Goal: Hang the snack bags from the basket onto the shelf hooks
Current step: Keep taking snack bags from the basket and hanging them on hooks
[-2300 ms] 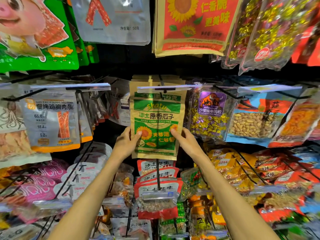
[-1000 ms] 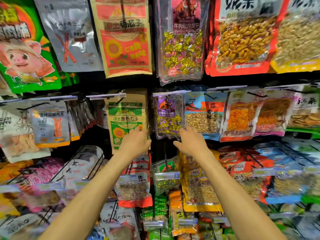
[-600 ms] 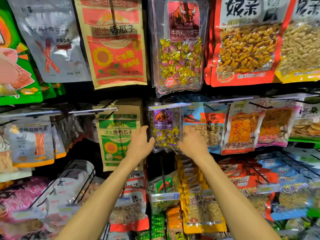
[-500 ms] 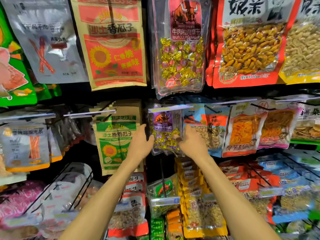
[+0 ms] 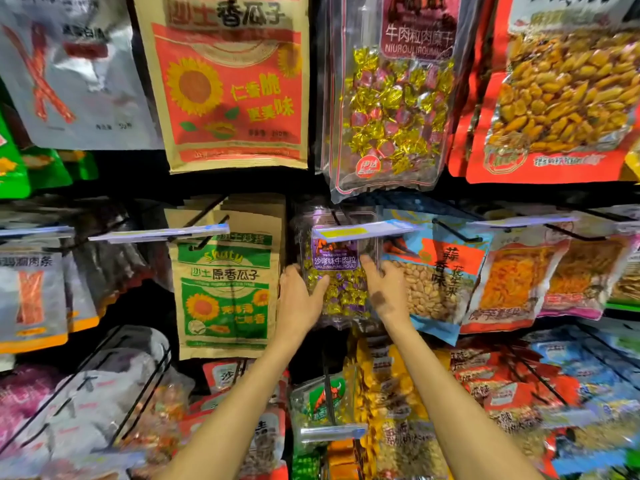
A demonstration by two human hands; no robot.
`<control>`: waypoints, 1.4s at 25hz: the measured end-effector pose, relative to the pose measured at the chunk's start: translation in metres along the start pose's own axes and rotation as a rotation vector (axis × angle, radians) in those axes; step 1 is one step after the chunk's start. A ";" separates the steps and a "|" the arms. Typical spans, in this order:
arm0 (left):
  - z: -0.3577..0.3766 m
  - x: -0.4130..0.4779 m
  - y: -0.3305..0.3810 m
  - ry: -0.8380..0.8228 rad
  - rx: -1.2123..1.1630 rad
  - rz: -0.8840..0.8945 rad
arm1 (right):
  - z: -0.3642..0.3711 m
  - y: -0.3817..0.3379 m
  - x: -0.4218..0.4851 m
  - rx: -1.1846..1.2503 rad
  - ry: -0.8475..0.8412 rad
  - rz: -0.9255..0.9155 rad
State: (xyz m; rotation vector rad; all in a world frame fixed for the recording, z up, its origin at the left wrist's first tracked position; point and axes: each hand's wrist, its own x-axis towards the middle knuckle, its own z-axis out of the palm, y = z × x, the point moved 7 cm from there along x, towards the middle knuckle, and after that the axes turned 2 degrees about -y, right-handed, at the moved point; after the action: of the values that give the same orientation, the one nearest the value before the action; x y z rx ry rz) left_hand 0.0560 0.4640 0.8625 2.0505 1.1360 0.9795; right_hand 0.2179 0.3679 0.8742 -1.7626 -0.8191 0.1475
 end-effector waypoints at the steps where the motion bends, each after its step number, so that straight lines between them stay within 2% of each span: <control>1: 0.000 0.001 -0.003 0.018 -0.015 0.000 | -0.001 -0.001 0.004 -0.004 0.027 -0.012; 5: -0.001 0.010 -0.008 0.055 -0.140 -0.032 | 0.003 -0.008 0.019 -0.052 0.052 0.025; 13: 0.008 0.023 -0.010 0.166 0.053 -0.129 | 0.011 -0.002 0.033 -0.053 -0.011 0.103; 16: 0.009 0.023 -0.013 0.183 0.025 -0.102 | 0.018 0.006 0.020 -0.039 -0.073 0.076; 19: 0.020 0.012 -0.025 0.139 -0.071 -0.078 | 0.027 0.032 -0.003 0.016 -0.155 0.047; 21: 0.030 0.000 -0.037 0.076 -0.104 -0.093 | 0.033 0.053 -0.015 0.017 -0.196 0.089; 26: 0.035 0.009 -0.046 0.076 -0.143 -0.121 | 0.032 0.053 -0.002 -0.018 -0.103 0.076; 35: 0.052 0.017 -0.063 -0.005 -0.194 -0.167 | 0.046 0.063 0.000 -0.129 -0.164 0.125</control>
State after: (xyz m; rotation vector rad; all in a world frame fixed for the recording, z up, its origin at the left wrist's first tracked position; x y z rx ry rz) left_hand 0.0773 0.5004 0.7909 1.7746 1.1425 0.9606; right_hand 0.2237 0.3964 0.8023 -1.9429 -0.8514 0.3320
